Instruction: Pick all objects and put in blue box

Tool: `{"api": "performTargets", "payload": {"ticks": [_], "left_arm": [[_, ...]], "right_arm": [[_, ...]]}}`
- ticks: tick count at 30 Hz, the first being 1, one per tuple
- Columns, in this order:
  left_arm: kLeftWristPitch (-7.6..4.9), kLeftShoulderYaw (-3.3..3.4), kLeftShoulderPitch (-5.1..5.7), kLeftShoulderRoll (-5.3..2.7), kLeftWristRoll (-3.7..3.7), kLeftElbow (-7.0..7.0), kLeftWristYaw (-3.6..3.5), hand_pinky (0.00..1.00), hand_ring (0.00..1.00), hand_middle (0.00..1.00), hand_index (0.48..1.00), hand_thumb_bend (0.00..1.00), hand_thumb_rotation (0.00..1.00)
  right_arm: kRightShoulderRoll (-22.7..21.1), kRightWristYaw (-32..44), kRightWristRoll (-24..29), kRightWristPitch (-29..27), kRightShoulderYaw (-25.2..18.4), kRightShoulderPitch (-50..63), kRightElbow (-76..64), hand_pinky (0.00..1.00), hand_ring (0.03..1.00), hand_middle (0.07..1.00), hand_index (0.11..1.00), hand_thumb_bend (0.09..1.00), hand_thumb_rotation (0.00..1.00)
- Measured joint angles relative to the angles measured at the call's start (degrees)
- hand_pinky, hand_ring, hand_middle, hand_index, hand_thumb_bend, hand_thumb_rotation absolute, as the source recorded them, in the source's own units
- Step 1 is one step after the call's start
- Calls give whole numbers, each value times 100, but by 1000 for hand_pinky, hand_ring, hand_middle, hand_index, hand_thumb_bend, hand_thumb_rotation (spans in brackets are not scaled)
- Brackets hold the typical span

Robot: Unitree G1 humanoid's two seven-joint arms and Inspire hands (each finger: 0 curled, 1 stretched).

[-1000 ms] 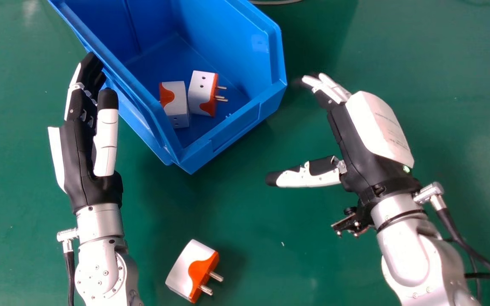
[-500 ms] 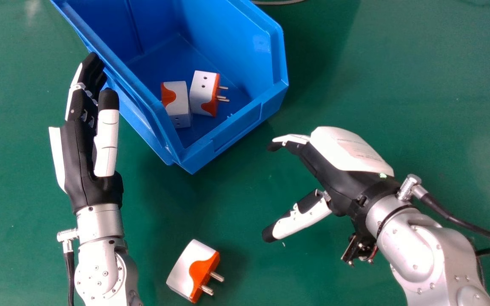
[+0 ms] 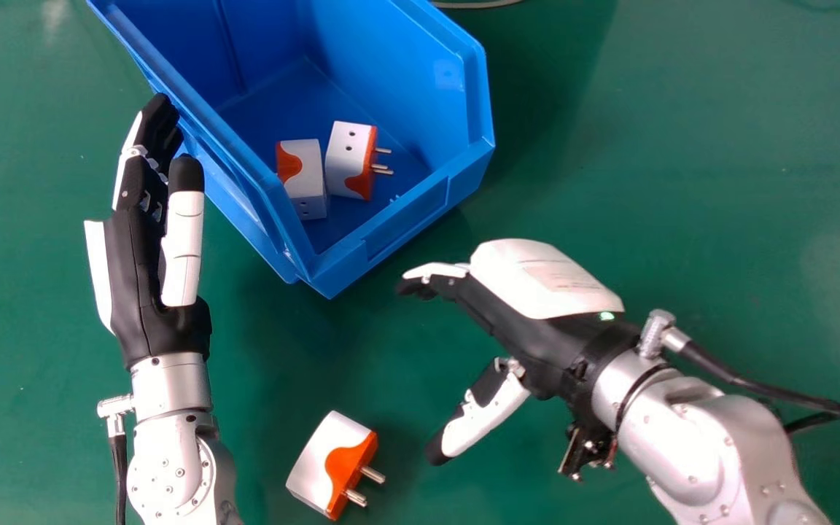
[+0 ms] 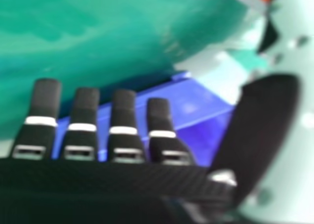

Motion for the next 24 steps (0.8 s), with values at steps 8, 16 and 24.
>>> {"api": "performTargets", "payload": {"ticks": [8,16,24], "left_arm": [[0,-1,25,0,0,-29,-1,912,926,912,867,805,794],[1,-6,27,-7,4,-59,9,911,923,911,864,819,795],[2,-5,28,-8,-13,-70,-18,915,925,911,865,815,795]], "right_arm": [[92,-19,-211,-320,375,-22,20,625,806,839,818,604,22],[233,-211,-416,-667,643,-128,329,520,765,817,781,646,2],[245,-216,-587,-713,669,-130,379,502,756,815,779,577,0]]}}
